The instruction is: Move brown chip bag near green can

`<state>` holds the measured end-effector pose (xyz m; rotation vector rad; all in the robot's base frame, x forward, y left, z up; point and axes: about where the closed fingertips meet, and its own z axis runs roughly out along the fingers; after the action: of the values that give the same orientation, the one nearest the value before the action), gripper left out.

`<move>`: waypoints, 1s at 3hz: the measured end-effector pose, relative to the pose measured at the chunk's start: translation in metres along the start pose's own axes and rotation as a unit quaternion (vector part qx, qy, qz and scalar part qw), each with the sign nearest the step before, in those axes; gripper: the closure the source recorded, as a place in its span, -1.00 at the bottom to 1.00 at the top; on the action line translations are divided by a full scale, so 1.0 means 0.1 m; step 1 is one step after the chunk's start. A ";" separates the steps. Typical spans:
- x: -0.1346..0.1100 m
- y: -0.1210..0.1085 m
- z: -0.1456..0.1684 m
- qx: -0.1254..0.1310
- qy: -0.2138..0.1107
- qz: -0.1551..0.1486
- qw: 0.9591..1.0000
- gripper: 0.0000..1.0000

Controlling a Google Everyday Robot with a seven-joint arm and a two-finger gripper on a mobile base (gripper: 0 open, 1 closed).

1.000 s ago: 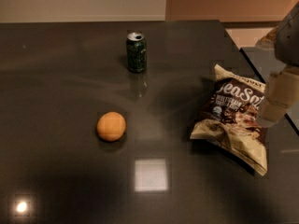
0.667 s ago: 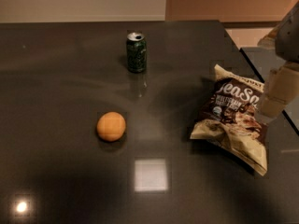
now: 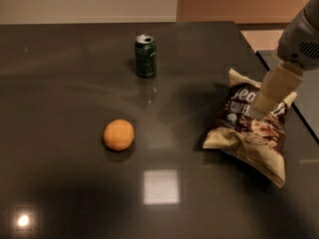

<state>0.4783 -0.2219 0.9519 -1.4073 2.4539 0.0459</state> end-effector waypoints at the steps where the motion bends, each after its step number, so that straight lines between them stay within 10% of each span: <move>1: -0.03 -0.09 0.20 -0.020 0.000 0.076 0.997 -1.00; 3: -0.04 -0.29 0.54 -0.045 0.006 0.158 0.986 -1.00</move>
Offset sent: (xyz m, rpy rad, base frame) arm 0.0419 0.0015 -0.0524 0.1669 0.1876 -0.3359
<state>0.5181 -0.2240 0.9048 -1.0388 2.6919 0.2215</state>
